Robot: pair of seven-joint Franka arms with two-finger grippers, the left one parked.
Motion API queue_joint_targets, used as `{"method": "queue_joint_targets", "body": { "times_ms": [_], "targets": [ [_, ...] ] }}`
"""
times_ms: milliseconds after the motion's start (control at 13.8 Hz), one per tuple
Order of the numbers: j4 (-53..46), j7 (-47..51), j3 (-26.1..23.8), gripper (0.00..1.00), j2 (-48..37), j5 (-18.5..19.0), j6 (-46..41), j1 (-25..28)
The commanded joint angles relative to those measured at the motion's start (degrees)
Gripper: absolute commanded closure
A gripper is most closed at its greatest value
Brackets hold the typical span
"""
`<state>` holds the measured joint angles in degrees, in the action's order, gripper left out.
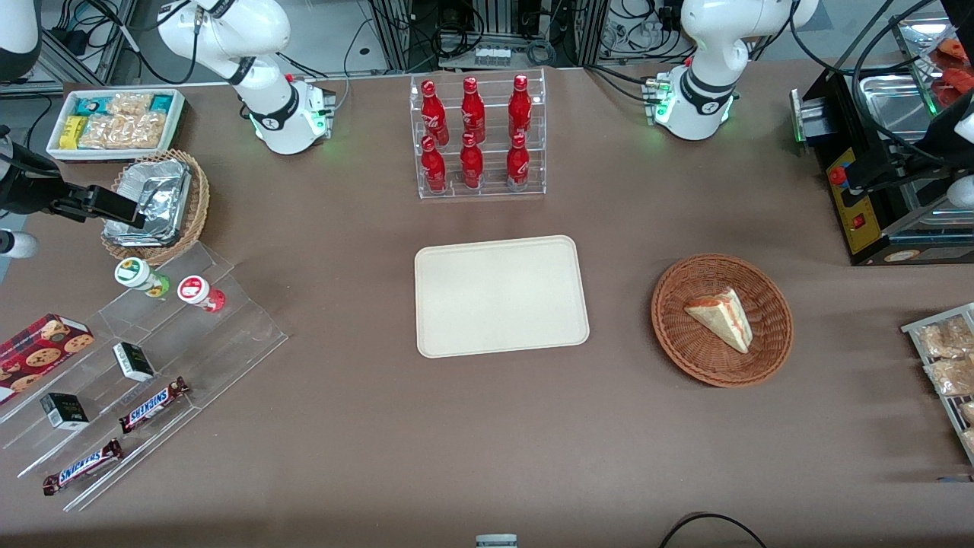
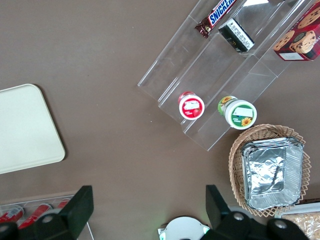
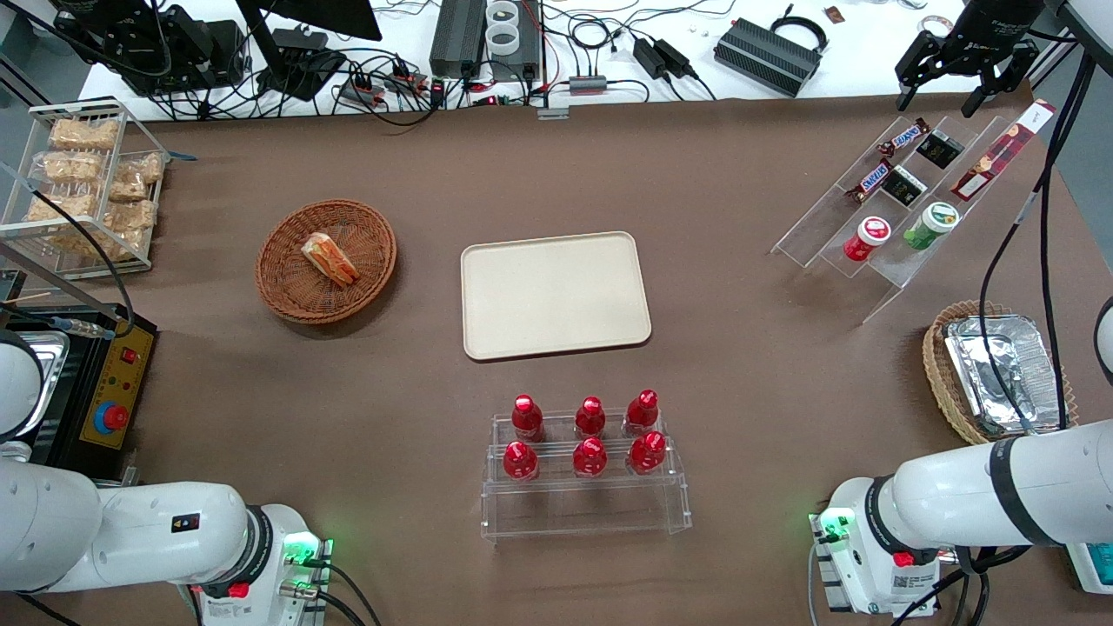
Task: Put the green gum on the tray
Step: 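Move the right gripper down toward the green-labelled gum jar on the acrylic stand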
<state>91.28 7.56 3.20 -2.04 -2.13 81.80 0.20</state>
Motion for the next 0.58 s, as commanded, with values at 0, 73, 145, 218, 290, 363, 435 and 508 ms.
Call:
{"method": "queue_joint_targets", "body": {
  "times_ms": [0, 73, 145, 218, 290, 363, 435, 508],
  "targets": [
    [-1.20, -0.18, 0.41, 0.00, 0.28, 0.98, -0.15, 0.76],
    [-1.28, -0.44, 0.41, 0.00, 0.45, 0.98, -0.24, 0.68],
    [-1.20, -0.44, 0.41, 0.00, 0.63, 0.98, -0.41, 0.76],
    [-1.02, -0.44, 0.41, 0.00, 0.72, 0.98, -0.24, 0.68],
    [-0.67, -0.62, 0.41, 0.00, 0.89, 0.98, -0.15, 0.59],
    [-0.23, -0.79, 0.49, 0.00, 0.89, 0.98, 0.02, 0.50],
    [0.64, -1.05, 0.58, 0.00, 0.81, 0.98, 0.72, 0.24],
    [1.78, -2.54, 0.58, 0.00, 0.72, 0.98, 2.12, -0.02]
  ]
}}
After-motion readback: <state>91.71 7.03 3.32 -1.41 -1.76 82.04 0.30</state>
